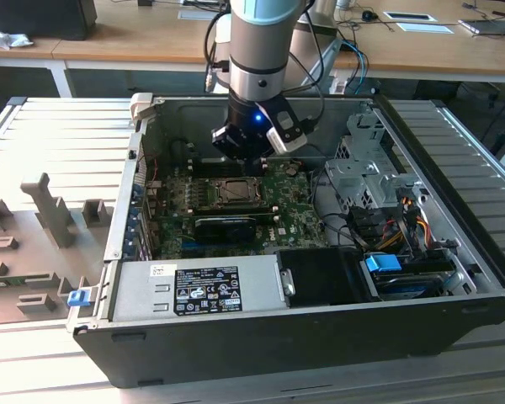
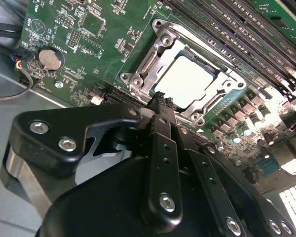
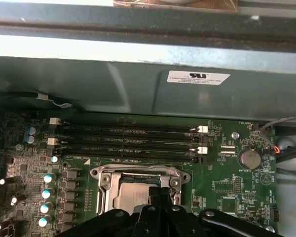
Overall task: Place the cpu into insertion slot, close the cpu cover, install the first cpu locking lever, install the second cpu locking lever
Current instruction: 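Install the second cpu locking lever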
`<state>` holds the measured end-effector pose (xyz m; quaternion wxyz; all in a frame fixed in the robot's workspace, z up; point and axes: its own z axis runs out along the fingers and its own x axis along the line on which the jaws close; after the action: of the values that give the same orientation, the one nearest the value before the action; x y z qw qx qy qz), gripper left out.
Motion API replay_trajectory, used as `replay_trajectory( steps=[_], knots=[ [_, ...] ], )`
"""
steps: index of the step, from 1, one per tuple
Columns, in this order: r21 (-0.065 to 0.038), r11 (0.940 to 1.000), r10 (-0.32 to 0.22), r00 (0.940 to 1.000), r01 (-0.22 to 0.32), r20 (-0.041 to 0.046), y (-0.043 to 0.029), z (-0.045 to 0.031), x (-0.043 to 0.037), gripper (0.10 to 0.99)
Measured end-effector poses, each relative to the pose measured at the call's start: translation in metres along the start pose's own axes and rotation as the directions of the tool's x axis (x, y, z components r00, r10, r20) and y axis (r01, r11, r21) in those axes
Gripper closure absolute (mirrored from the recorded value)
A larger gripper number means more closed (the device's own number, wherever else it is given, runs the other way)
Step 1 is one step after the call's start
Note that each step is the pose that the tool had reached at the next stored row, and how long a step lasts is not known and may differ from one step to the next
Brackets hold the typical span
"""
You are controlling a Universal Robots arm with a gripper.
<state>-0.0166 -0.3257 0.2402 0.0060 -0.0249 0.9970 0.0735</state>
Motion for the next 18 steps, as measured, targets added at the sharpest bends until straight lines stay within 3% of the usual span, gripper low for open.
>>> replay_trajectory(
  steps=[3,10,15,18],
  knots=[
    [0.000,1.0000,0.000,1.0000,0.000,-0.0001,0.0005,-0.0050,-0.0001,0.984],
    [0.000,1.0000,0.000,1.0000,0.000,-0.0001,-0.0150,-0.0075,0.0011,0.984],
    [0.000,1.0000,0.000,1.0000,0.000,-0.0001,-0.0187,-0.0142,0.0013,0.984],
    [0.000,1.0000,0.000,1.0000,0.000,-0.0001,-0.0267,-0.0153,0.0024,0.984]
  ],
)
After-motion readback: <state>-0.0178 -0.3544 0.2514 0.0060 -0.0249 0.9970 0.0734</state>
